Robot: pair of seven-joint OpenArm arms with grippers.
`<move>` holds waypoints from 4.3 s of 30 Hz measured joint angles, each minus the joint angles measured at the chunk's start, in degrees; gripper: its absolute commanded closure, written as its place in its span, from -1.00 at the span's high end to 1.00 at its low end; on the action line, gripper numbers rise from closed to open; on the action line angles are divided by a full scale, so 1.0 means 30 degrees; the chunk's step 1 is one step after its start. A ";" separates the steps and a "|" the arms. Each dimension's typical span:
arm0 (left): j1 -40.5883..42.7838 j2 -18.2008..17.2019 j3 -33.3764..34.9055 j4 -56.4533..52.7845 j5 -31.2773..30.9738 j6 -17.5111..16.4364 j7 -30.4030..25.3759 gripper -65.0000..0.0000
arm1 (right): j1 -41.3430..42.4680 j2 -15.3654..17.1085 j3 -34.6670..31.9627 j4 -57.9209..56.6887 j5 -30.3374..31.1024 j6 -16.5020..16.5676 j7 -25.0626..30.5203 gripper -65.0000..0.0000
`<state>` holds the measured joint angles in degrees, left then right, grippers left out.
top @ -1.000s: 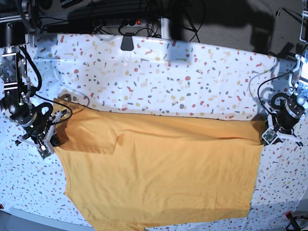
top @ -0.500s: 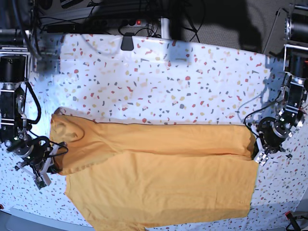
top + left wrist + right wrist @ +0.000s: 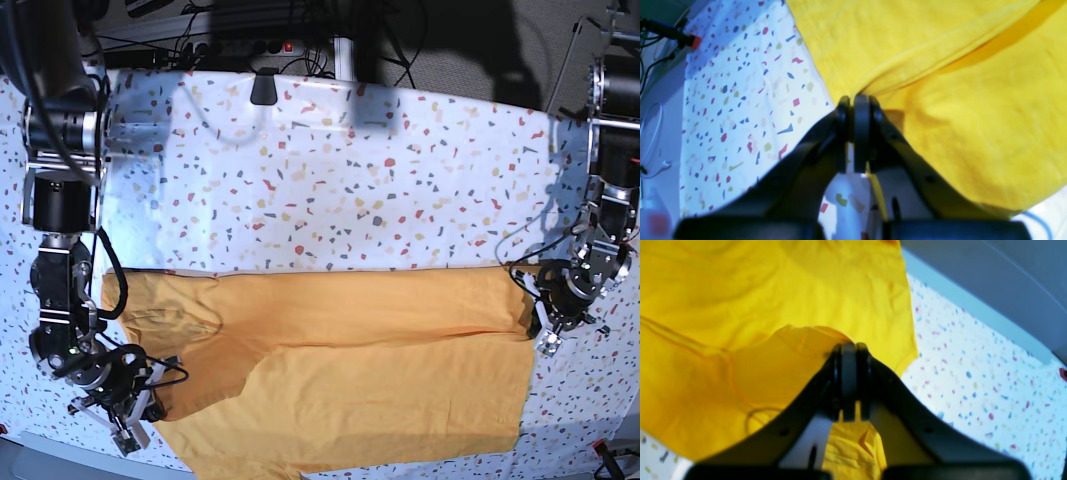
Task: Fold the T-shirt properly
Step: 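Lift the shoulder edges and pull them across the shirt toward the hem, then release and regrasp the folded shirt edge with both grippers, then drag the shirt back toward the robot with both grippers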
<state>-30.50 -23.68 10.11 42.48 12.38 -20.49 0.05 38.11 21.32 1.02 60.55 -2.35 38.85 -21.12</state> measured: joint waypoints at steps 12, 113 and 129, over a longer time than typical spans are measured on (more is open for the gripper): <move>-0.0044 0.0015 -0.0015 0.0000 0.1479 0.1355 -0.0036 -1.00 | -0.0007 -0.0437 0.0007 -0.2710 -0.1821 -0.0510 0.1392 -1.00; 0.2404 0.3548 -0.0124 0.1188 -1.0695 0.0648 0.4947 -0.11 | -0.8568 -0.0466 0.0182 -0.1486 0.2616 -0.2514 0.4095 0.33; 0.7351 0.2200 -0.0095 0.9005 -1.0520 0.0772 0.6929 -0.11 | -1.2677 -0.0444 0.2841 0.2747 0.3053 -0.2463 0.2849 0.33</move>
<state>-8.45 -17.08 9.82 69.49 -19.18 -18.17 20.84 0.08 19.99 9.54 68.79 6.81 31.46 -12.58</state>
